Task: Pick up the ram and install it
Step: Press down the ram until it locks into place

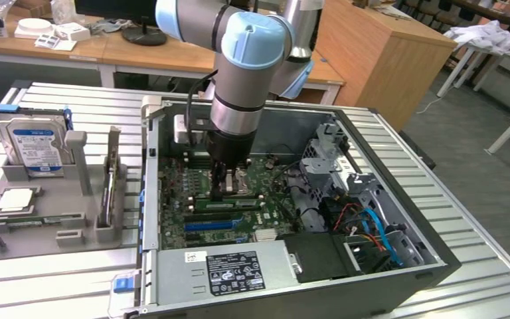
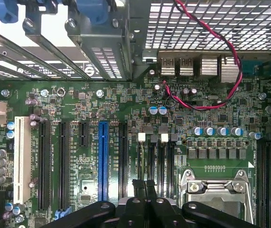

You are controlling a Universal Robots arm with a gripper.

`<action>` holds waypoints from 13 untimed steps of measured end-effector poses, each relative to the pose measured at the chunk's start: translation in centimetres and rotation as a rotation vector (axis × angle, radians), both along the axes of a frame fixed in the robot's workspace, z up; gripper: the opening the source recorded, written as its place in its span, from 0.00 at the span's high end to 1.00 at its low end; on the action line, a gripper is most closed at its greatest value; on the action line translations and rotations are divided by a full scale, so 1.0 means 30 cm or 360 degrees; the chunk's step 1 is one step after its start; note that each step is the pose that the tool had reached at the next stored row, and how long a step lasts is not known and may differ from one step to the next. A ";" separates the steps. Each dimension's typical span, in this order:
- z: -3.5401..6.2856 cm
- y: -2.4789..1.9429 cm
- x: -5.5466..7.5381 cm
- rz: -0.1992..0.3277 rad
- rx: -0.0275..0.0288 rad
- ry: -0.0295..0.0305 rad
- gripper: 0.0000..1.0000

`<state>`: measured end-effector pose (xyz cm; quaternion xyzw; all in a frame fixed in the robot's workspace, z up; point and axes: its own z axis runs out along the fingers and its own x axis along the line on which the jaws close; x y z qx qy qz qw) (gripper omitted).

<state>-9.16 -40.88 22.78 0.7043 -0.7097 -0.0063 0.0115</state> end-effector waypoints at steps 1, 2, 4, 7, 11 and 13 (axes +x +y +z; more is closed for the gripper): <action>0.000 0.000 0.000 0.0000 -0.00002 0.00001 0.89; 0.000 0.000 0.000 0.0000 -0.00002 0.00001 0.89; -0.002 0.000 0.000 0.0000 0.00001 0.00000 0.89; -0.004 0.000 0.000 0.0000 -0.00003 0.00002 0.89; -0.004 0.000 0.000 0.0000 -0.00001 0.00002 0.89; -0.008 0.000 0.000 0.0000 0.00005 -0.00002 0.89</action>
